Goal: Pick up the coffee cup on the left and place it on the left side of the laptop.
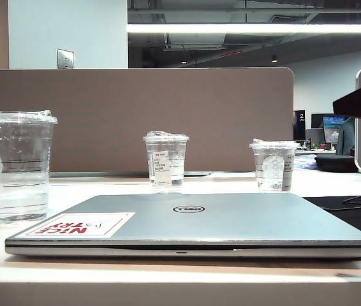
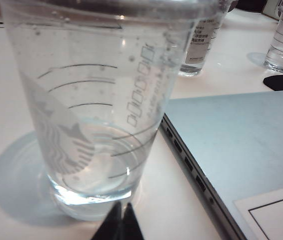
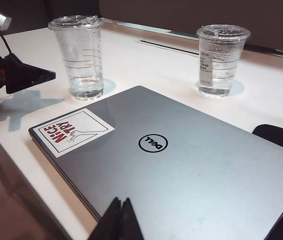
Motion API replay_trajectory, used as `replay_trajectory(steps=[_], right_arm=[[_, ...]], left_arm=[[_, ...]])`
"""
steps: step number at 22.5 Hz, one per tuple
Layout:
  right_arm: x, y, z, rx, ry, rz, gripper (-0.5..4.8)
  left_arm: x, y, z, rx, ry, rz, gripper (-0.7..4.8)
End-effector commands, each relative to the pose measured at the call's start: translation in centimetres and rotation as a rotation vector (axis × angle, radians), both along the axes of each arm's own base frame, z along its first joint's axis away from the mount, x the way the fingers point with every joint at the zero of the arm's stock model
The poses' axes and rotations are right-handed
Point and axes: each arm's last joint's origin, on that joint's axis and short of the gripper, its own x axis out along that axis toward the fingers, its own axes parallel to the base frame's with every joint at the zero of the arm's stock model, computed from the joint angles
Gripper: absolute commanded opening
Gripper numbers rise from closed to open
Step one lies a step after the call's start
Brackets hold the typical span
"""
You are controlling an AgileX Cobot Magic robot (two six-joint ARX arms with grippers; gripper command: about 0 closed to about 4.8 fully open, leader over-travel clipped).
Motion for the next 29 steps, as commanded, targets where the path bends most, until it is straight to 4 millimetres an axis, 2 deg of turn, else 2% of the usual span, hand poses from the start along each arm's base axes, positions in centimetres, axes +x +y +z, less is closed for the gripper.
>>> replay_trajectory(steps=[1,14,16,19,22,25,29], right_arm=[[0.0,0.0,0.0,0.008,-0.01,-0.002,-0.04],[0.0,0.0,0.0,0.008,-0.01,-0.002,-0.04],[0.0,0.0,0.0,0.008,-0.01,-0.002,-0.04],[0.0,0.0,0.0,0.008,-0.01,-0.002,-0.04],[0.0,0.0,0.0,0.008,-0.01,-0.002,-0.04],[0.0,0.0,0.0,0.008,-0.01,-0.002,-0.04],[0.0,0.0,0.0,0.008,-0.01,-0.002,-0.04]], left_arm=[[0.1,0.0,0.3,-0.002,-0.029,-0.005,-0.06],[0.0,0.0,0.8,0.004,-0.052,-0.004,-0.06],[-0.1,0.3,0.8,0.067,-0.017,0.107,-0.06],[-0.8,1.1,0.8,0.131,0.099,0.401,-0.06],[-1.5,1.6,2.1,0.162,0.06,0.54,-0.05],[-2.0,1.8,3.3,0.162,-0.001,0.601,-0.06],[-3.6,1.5,4.6,0.079,-0.032,0.536,-0.06]])
